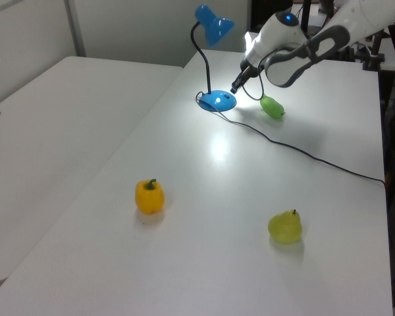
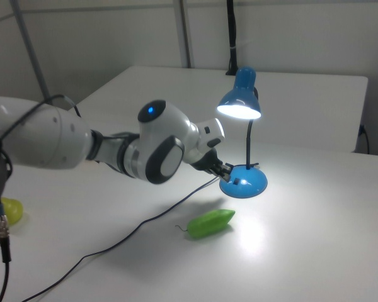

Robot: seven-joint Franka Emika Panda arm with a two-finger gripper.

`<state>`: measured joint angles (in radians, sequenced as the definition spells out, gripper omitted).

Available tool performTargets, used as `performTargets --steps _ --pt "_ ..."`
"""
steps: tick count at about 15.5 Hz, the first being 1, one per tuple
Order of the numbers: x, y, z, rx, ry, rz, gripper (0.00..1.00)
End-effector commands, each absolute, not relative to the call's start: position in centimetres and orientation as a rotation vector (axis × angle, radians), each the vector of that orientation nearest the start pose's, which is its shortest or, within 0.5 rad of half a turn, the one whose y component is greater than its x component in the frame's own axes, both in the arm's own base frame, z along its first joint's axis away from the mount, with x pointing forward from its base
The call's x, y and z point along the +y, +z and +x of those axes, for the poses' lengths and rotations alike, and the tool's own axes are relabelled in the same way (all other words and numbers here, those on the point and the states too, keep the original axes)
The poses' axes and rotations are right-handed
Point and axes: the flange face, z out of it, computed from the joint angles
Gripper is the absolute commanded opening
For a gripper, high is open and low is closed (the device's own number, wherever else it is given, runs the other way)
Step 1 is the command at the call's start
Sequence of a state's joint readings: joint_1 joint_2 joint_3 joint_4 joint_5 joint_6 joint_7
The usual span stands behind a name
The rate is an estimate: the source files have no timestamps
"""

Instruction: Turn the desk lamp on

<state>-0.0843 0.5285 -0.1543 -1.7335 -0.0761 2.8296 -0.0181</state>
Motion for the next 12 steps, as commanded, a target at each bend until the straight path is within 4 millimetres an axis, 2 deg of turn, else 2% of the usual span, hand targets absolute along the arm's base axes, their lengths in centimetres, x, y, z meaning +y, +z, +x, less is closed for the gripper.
performTargets --steps 1,2,3,4,6,10,12 --pt "-13.6 38.1 66.7 0.169 -0.672 -3.227 0.45" --pt "-13.2 38.6 66.4 0.164 -0.621 -3.232 0.66" --pt "-12.3 39.1 66.1 0.150 -0.557 -3.237 0.95" --pt "-11.5 40.0 65.5 0.145 -0.485 -3.241 1.00" --pt "-10.5 42.6 64.0 0.152 -0.337 -3.245 1.00" --pt "-6.3 50.1 60.1 0.110 -0.138 -3.231 1.00" --pt "-5.4 54.2 58.1 0.126 -0.068 -3.217 1.00"
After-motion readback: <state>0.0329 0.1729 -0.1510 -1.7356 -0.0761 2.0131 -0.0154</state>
